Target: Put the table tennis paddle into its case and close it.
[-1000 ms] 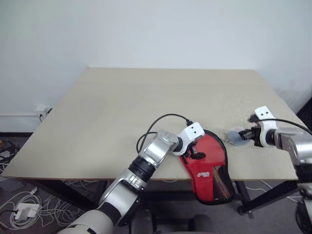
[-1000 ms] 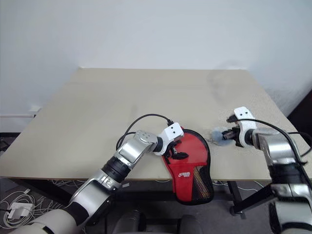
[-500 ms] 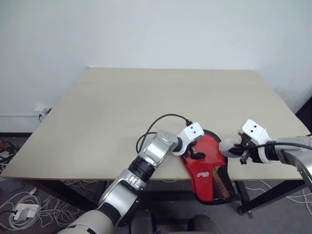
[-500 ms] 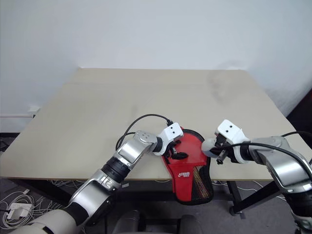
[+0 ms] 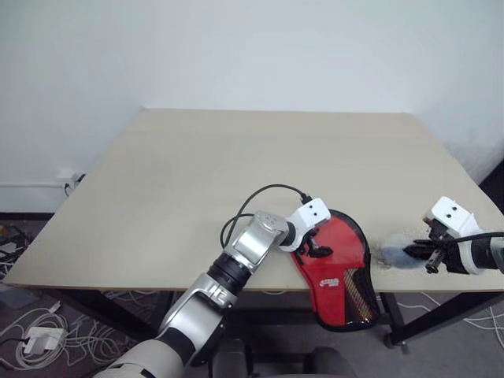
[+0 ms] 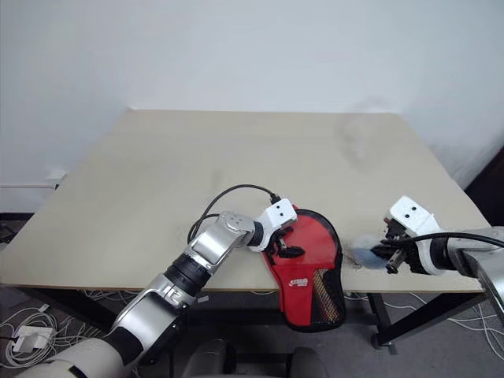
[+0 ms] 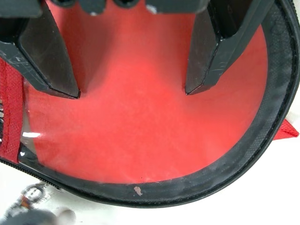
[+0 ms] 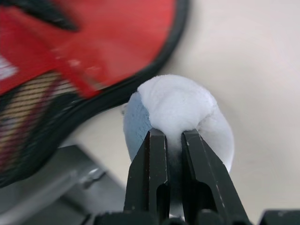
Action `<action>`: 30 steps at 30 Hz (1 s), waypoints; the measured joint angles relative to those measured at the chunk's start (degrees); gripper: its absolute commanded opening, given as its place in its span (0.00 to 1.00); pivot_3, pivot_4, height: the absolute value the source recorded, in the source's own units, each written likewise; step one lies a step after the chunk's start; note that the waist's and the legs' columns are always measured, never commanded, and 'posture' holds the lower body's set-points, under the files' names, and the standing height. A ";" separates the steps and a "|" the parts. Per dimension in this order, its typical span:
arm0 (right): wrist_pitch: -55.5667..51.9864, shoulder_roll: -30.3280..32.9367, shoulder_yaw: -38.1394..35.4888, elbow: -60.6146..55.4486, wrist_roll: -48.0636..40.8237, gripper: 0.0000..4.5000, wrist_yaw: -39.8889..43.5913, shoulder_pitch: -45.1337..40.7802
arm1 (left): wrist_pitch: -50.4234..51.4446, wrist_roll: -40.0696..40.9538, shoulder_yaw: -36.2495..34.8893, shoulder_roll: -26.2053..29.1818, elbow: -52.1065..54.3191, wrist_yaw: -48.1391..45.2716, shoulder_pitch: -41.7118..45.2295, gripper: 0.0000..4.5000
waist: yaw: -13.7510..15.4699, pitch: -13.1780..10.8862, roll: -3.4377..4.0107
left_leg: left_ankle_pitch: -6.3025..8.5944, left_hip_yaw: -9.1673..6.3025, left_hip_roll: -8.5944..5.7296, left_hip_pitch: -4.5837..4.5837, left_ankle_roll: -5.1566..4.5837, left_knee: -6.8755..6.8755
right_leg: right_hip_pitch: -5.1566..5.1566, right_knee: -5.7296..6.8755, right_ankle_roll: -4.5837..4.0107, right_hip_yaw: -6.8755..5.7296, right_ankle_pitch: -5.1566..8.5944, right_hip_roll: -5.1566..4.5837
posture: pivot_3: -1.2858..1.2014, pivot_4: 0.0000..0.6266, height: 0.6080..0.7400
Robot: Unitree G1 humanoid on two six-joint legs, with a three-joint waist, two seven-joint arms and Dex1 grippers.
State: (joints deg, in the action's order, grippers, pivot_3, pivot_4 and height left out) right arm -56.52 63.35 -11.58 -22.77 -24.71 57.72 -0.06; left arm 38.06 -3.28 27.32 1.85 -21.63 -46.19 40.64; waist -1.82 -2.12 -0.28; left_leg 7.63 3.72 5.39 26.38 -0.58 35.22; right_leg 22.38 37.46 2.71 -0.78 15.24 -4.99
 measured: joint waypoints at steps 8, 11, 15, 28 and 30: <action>3.94 1.12 -7.73 -6.87 -2.25 0.01 4.74 16.91 | -0.47 0.01 0.50 -0.43 -0.45 -0.08 0.12 0.84 | 1.08 -0.01 -0.03 | 0.06 -0.09 -0.09 0.02 -0.07 0.07 | -0.10 -0.11 0.03 -0.03 0.02 -0.06 | 0.52 0.00 1.00; 4.80 1.12 -10.47 -8.83 -2.29 0.01 6.22 21.34 | -0.54 0.01 0.50 -0.40 -0.60 -0.04 0.09 0.84 | 1.03 0.00 -0.07 | 0.07 -0.12 -0.09 0.00 -0.09 0.13 | -0.15 -0.11 0.03 -0.03 0.02 -0.06 | 0.52 0.00 1.00; 7.96 0.82 -12.02 -8.90 -1.93 0.01 7.35 27.53 | -0.61 0.01 0.50 -0.48 -0.68 -0.03 0.06 0.84 | 1.00 0.00 -0.11 | 0.11 -0.15 -0.10 0.00 -0.10 0.19 | -0.18 -0.12 0.03 -0.05 0.02 -0.06 | 0.52 0.00 1.00; 17.64 -2.36 -16.44 -8.06 0.50 0.35 10.35 34.89 | -1.90 0.01 0.47 -0.54 -1.71 -0.05 0.15 0.84 | 1.00 0.01 -0.12 | 0.21 -0.23 -0.12 0.00 -0.15 0.30 | -0.31 -0.26 0.03 -0.09 0.02 -0.07 | 0.52 0.00 1.00; 17.56 -2.36 -16.44 -8.05 0.47 0.52 10.33 34.60 | -2.23 0.01 0.45 -0.43 -1.93 -0.06 0.19 0.84 | 0.99 0.01 -0.11 | 0.21 -0.25 -0.14 -0.01 -0.16 0.30 | -0.33 -0.29 0.03 -0.09 0.02 -0.07 | 0.52 0.00 1.00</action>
State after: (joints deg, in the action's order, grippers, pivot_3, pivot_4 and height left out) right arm -38.96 60.99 -28.01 -30.82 -24.24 68.04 34.53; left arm 35.83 -3.28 27.77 1.42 -23.56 -46.25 40.83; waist -0.83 -2.11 -0.39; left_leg 7.84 3.48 5.25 26.38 -0.73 35.52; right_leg 22.05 37.17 2.73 -0.88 15.26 -5.06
